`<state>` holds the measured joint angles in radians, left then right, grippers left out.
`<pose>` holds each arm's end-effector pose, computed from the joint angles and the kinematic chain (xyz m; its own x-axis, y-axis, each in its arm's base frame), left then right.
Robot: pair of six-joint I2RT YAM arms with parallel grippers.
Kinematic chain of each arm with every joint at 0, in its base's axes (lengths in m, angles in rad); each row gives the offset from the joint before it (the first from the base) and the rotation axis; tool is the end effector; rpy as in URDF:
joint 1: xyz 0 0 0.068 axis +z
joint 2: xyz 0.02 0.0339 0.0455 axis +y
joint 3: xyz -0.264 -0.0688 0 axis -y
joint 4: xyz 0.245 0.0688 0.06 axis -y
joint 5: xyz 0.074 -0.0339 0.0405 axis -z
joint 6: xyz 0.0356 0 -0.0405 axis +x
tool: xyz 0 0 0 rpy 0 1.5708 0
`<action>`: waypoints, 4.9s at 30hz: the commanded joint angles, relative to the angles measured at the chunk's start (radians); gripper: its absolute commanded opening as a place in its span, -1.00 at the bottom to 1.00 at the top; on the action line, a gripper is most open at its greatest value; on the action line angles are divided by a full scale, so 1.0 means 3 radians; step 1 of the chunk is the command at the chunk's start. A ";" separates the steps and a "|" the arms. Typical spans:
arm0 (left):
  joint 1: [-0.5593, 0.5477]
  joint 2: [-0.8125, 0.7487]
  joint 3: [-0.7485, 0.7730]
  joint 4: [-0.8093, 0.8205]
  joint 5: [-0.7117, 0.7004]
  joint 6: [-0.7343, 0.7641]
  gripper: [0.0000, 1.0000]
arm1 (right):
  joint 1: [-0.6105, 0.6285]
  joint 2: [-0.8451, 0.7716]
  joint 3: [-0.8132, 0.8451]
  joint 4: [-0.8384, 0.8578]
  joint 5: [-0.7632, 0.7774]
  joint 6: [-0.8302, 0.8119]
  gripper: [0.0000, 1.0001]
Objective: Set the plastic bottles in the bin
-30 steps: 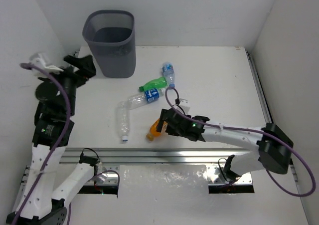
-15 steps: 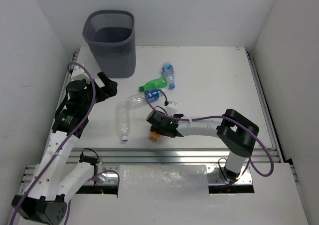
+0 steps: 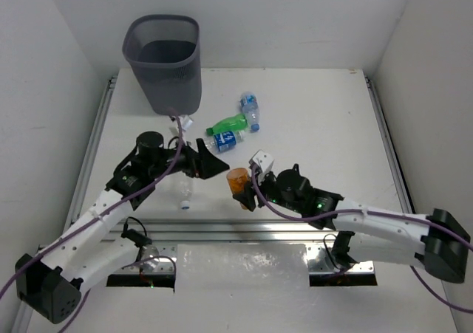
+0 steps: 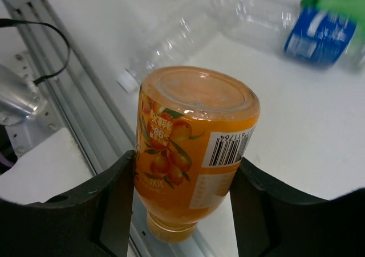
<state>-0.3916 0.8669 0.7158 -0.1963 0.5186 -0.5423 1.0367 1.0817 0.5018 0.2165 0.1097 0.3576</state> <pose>0.1772 -0.0923 0.3015 -0.6629 -0.2112 -0.7183 0.4905 0.6023 -0.6298 0.1235 0.2012 0.2236 -0.4507 -0.0787 -0.8892 -0.6893 0.6636 0.2907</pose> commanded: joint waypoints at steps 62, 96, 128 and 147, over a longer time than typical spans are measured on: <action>0.0876 -0.0236 0.1188 -0.0178 -0.1499 0.0134 0.99 | -0.2443 0.3966 0.4870 -0.2097 -0.1076 -0.0256 0.69; -0.0663 0.1405 0.0891 0.1886 -0.0180 -0.0488 0.99 | -0.1963 -0.0092 0.0255 0.1125 -0.3086 0.0664 -0.84; 0.1208 0.4219 0.6290 -0.0888 -0.2492 0.0448 0.71 | -0.1932 -0.0497 0.0260 -0.0962 -0.0687 0.0638 0.98; 0.1198 0.0606 0.2027 -0.0915 -0.2307 0.0013 0.99 | -0.1467 0.1308 0.1548 -0.1120 -0.0616 0.1232 0.98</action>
<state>-0.0216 1.1919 1.5883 -0.4328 -0.2695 -0.4690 0.5507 1.4391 0.9043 -0.1123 -0.0780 0.7166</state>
